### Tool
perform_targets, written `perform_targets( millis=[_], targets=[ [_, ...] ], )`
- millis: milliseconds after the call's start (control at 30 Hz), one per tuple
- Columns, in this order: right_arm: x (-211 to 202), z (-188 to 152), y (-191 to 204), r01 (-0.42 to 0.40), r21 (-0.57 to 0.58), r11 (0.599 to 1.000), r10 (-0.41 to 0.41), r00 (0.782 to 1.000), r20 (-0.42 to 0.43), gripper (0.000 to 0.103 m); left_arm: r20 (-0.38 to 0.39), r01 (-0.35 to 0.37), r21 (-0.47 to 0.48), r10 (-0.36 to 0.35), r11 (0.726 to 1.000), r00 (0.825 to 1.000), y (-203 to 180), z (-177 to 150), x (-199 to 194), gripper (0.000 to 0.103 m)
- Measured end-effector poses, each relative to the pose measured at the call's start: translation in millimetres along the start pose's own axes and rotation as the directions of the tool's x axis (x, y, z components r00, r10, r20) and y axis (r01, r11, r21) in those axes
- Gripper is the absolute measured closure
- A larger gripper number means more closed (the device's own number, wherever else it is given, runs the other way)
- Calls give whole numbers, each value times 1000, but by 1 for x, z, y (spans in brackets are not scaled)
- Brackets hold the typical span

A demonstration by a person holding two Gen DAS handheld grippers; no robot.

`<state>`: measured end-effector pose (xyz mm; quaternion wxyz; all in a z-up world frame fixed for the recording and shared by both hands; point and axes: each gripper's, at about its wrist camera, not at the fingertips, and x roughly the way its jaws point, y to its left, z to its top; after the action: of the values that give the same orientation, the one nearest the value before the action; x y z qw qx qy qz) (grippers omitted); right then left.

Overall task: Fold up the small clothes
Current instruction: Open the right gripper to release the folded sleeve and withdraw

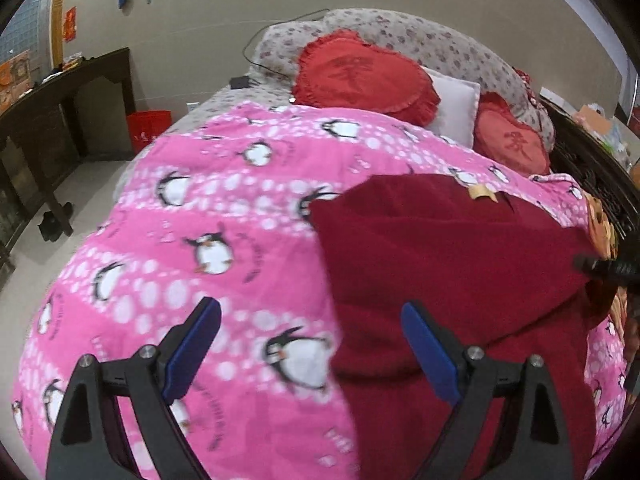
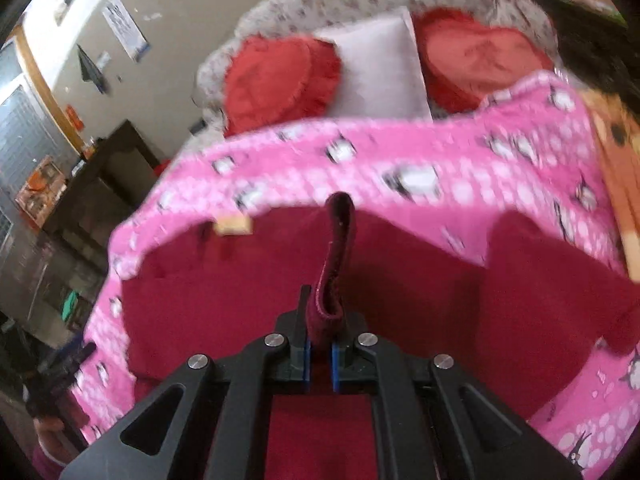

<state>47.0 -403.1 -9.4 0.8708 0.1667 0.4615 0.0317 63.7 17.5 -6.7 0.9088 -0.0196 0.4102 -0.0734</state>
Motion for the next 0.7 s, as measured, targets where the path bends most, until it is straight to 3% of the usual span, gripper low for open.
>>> perform_targets(
  millis=[67, 200, 300, 433, 533, 700],
  targets=[
    [3, -5, -4, 77, -19, 997, -78, 996, -37, 103, -5, -4, 19, 4, 1000, 1000, -12, 3, 7, 9],
    [-37, -10, -14, 179, 17, 984, -180, 980, 87, 103, -27, -13, 59, 14, 998, 1000, -31, 6, 24, 9],
    [-54, -7, -17, 123, 29, 992, -126, 979, 159, 103, -45, -29, 89, 33, 996, 998, -42, 6, 40, 9],
    [-26, -7, 12, 49, -80, 996, -41, 994, 100, 103, -87, -47, 114, 57, 992, 995, -50, 1, 61, 9],
    [7, -11, 16, 110, -84, 990, -105, 993, 60, 103, -118, -55, 119, 69, 991, 991, -51, -4, 71, 8],
    [4, -10, 4, 51, -41, 998, -48, 996, 71, 103, -78, -63, 139, 75, 988, 994, -55, -1, 56, 9]
  ],
)
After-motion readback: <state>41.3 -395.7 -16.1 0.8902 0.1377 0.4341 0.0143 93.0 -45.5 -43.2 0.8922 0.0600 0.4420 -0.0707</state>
